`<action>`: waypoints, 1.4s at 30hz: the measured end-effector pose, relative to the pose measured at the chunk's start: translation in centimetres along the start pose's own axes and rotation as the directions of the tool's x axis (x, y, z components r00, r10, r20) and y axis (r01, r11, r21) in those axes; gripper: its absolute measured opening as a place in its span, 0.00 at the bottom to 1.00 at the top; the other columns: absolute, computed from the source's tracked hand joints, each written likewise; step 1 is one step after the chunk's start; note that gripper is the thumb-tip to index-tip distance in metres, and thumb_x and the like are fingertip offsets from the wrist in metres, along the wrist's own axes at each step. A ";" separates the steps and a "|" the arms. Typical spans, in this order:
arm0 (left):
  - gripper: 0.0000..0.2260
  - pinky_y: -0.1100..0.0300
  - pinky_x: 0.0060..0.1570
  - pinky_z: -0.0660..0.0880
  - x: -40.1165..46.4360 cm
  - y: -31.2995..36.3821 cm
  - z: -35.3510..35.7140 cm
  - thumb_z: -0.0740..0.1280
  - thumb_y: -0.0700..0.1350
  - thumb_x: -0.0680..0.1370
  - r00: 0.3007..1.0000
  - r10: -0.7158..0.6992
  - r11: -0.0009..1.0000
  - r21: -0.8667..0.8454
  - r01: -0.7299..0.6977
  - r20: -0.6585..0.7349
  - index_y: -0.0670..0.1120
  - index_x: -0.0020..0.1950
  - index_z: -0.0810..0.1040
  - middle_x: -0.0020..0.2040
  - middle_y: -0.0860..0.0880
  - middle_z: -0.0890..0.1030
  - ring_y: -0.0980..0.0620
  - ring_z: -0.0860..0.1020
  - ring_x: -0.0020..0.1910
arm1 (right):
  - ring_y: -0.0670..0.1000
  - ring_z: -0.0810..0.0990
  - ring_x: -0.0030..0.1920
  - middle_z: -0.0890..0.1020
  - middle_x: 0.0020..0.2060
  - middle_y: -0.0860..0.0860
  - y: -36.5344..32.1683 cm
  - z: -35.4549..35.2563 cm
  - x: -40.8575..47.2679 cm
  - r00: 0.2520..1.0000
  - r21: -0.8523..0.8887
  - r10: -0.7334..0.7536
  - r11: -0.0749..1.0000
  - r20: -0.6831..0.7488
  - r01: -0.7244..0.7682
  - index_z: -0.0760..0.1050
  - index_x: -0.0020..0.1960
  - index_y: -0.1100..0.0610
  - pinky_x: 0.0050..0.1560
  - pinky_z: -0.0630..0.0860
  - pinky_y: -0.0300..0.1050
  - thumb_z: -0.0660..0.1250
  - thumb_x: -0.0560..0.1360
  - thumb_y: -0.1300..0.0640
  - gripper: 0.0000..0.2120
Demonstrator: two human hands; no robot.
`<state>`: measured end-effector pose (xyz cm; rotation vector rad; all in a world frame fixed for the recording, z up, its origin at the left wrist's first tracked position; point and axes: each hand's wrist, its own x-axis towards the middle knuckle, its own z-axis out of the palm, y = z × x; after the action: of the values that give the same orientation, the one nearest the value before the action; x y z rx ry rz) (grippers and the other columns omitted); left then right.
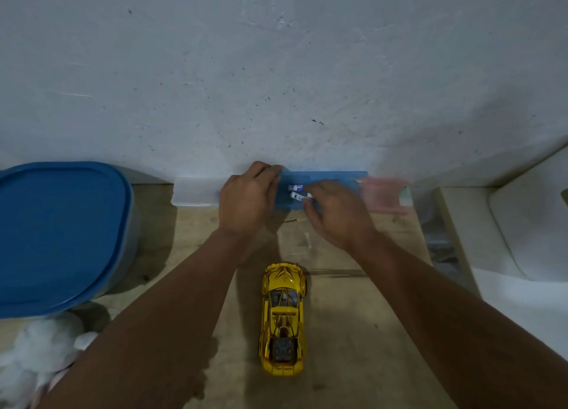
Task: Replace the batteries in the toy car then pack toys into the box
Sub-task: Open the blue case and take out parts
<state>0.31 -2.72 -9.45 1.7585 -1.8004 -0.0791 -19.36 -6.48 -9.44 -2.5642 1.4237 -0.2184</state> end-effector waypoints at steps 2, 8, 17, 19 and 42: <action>0.12 0.45 0.46 0.81 0.1 -0.1 0.0 0.66 0.42 0.85 1.000 -0.002 1.000 -0.003 0.002 -0.005 0.42 0.65 0.84 0.57 0.44 0.85 0.39 0.84 0.44 | 0.56 0.74 0.62 0.77 0.62 0.53 -0.5 0.8 0.3 0.998 -0.081 0.008 0.997 0.057 -0.003 0.71 0.71 0.52 0.60 0.73 0.56 0.55 0.82 0.42 0.23; 0.11 0.45 0.42 0.81 0.2 -0.4 0.2 0.68 0.41 0.83 0.999 0.036 0.999 0.001 -0.036 -0.021 0.41 0.63 0.85 0.55 0.44 0.85 0.39 0.84 0.41 | 0.57 0.72 0.63 0.74 0.64 0.54 -0.8 2.3 0.8 0.998 -0.190 0.032 0.981 0.051 -0.022 0.68 0.72 0.51 0.59 0.72 0.57 0.50 0.81 0.35 0.28; 0.12 0.49 0.41 0.81 0.3 -0.7 0.4 0.71 0.36 0.80 0.997 0.070 0.997 0.046 -0.068 -0.033 0.40 0.62 0.86 0.54 0.43 0.86 0.40 0.84 0.41 | 0.58 0.73 0.56 0.75 0.56 0.56 -1.0 3.4 1.1 0.999 -0.237 0.037 0.971 -0.013 -0.039 0.73 0.63 0.54 0.52 0.71 0.57 0.48 0.79 0.33 0.30; 0.12 0.48 0.42 0.81 0.3 -0.7 0.4 0.71 0.36 0.80 0.997 0.072 0.996 0.049 -0.071 -0.028 0.40 0.63 0.85 0.54 0.43 0.86 0.40 0.84 0.41 | 0.58 0.74 0.55 0.76 0.56 0.56 -0.9 3.5 1.0 0.999 -0.230 0.037 0.972 -0.021 -0.041 0.73 0.61 0.54 0.52 0.72 0.57 0.48 0.79 0.33 0.29; 0.11 0.50 0.41 0.80 0.3 0.1 0.2 0.71 0.36 0.79 0.997 0.053 0.988 0.151 -0.045 -0.050 0.41 0.60 0.87 0.53 0.45 0.87 0.39 0.84 0.39 | 0.52 0.76 0.46 0.79 0.45 0.51 1.1 4.1 1.4 0.987 0.140 -0.085 0.985 -0.135 0.104 0.72 0.53 0.53 0.41 0.64 0.43 0.62 0.80 0.40 0.16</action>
<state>0.19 -3.04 -9.46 1.7995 -1.8507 0.1256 -18.57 -7.83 -13.59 -2.5384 1.2755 -0.4933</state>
